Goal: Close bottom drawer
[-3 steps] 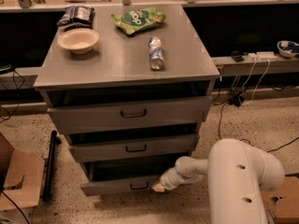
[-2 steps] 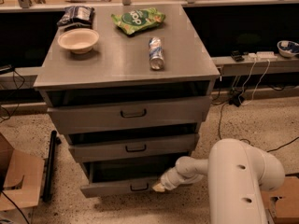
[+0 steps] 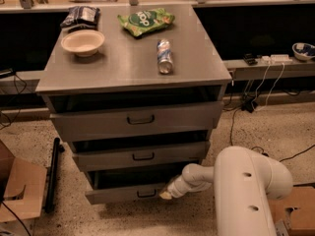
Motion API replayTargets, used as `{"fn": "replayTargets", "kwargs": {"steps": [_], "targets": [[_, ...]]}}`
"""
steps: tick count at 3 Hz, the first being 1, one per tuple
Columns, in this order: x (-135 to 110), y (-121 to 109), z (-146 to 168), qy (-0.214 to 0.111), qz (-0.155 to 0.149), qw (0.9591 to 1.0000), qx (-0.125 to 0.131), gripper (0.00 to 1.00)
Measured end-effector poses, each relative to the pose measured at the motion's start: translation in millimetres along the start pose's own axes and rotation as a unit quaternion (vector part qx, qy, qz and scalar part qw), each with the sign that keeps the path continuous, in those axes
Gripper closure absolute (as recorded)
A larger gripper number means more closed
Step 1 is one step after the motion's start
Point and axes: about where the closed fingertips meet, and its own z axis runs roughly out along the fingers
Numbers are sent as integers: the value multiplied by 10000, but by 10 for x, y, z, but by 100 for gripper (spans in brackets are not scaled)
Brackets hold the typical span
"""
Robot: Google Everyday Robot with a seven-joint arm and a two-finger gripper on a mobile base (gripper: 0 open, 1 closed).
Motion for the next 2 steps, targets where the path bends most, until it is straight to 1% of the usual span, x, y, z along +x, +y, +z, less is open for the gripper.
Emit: {"fn": "replayTargets", "kwargs": {"steps": [1,2], "targets": [[-60,-105,18,-41,-89,9999,113,100],[-59,-103,18,-41,-89,9999,113,100]]}}
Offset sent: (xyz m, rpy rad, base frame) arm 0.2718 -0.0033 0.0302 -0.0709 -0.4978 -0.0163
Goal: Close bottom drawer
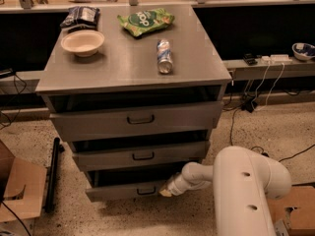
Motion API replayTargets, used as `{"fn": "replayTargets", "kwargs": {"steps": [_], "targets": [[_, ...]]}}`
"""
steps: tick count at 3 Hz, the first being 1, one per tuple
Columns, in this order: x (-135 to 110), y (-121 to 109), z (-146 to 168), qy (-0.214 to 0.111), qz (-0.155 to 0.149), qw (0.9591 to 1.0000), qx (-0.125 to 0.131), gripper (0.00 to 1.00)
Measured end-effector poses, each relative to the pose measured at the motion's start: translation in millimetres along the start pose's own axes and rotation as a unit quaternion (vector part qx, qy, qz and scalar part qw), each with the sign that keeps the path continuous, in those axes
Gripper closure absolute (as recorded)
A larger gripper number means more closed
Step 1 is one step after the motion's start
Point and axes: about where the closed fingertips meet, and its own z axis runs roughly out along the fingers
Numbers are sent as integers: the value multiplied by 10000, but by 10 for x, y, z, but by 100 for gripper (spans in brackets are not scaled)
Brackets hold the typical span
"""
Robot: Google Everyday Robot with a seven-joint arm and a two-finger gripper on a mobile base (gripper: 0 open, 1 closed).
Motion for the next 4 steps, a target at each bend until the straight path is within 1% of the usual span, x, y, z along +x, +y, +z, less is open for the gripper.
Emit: {"fn": "replayTargets", "kwargs": {"steps": [1,2,3,4], "targets": [[-57,-101,7,-48,-67,9999,100,83],[-96,-107,230,-39,-420,9990,117,52],[-130,-156,281,-71,-534,9984,172,28],[-158,-198,268,-105,-558,9981,239,5]]}}
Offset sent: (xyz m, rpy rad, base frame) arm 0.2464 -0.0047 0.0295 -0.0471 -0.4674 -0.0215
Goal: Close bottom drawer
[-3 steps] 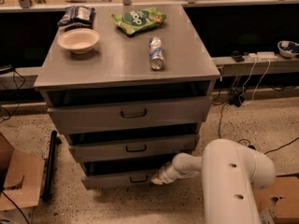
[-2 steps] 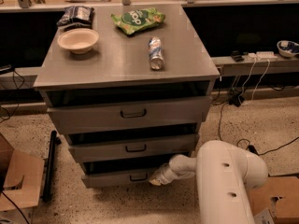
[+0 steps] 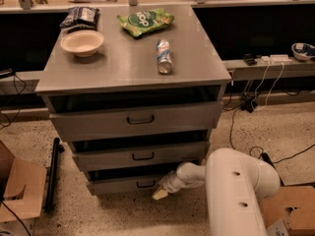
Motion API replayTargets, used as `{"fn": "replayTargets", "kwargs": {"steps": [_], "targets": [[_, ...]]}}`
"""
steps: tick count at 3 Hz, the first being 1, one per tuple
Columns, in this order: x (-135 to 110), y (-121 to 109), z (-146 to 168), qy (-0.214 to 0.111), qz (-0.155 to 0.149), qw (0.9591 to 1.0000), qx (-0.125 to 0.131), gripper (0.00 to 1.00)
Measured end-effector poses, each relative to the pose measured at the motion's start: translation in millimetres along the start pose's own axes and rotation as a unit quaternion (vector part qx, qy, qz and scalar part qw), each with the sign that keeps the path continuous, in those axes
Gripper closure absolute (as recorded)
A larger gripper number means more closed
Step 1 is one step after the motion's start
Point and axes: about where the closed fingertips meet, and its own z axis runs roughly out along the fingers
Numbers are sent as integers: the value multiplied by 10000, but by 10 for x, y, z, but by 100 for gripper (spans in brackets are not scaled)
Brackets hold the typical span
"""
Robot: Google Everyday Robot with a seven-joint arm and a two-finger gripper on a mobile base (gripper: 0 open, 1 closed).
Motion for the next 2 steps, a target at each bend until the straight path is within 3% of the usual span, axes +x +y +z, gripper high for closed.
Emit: {"fn": "replayTargets", "kwargs": {"steps": [2], "targets": [[1,2,0,0,0,10000,-1,0]]}}
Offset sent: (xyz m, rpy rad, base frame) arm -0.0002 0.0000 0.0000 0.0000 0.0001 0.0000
